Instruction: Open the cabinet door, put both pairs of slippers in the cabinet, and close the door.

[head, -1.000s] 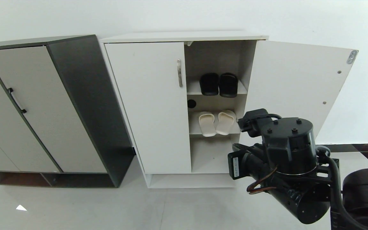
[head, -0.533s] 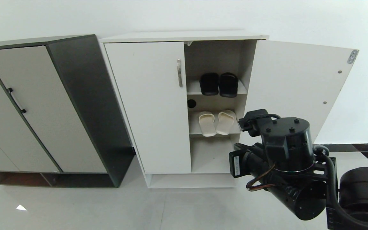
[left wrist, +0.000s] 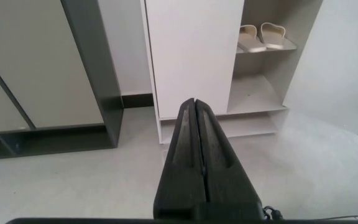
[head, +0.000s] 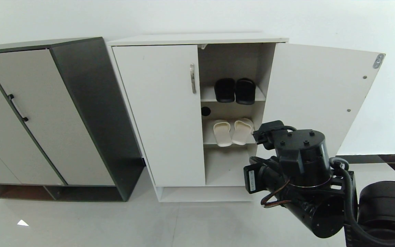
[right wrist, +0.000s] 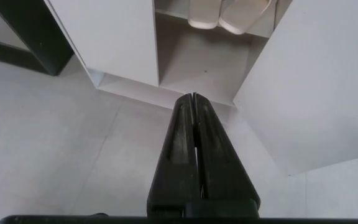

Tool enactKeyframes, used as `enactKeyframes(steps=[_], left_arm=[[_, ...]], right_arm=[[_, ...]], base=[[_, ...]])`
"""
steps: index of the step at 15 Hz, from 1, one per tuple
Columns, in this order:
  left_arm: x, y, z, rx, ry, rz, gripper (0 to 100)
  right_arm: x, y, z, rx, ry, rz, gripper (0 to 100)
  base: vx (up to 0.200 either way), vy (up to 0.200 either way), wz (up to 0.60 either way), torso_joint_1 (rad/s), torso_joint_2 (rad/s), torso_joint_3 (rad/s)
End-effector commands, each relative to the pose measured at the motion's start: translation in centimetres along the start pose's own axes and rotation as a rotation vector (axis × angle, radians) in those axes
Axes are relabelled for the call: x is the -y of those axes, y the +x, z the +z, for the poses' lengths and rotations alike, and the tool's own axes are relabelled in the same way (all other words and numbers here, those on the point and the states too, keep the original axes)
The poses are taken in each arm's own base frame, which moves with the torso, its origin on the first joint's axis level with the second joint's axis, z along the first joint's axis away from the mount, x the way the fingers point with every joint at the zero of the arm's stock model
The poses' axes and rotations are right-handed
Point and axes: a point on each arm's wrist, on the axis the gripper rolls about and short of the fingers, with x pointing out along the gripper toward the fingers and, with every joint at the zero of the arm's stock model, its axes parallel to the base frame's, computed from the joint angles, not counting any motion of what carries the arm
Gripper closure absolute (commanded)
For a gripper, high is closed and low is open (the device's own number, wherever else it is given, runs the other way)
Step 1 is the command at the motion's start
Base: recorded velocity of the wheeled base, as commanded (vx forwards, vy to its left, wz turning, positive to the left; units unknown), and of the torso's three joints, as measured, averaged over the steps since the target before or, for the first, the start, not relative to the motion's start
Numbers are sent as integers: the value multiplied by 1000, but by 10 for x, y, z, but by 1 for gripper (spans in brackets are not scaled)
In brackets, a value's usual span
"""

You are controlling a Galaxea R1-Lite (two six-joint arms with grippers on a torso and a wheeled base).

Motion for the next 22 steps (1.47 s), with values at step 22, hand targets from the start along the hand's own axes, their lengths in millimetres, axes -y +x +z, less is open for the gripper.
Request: enactKeyframes(steps=[22], left_arm=[[0,0,0,0,0,0,100]], right_arm=[[-1,5,5,47,33,4,100]], base=[[0,0,0,98,-387,-295]])
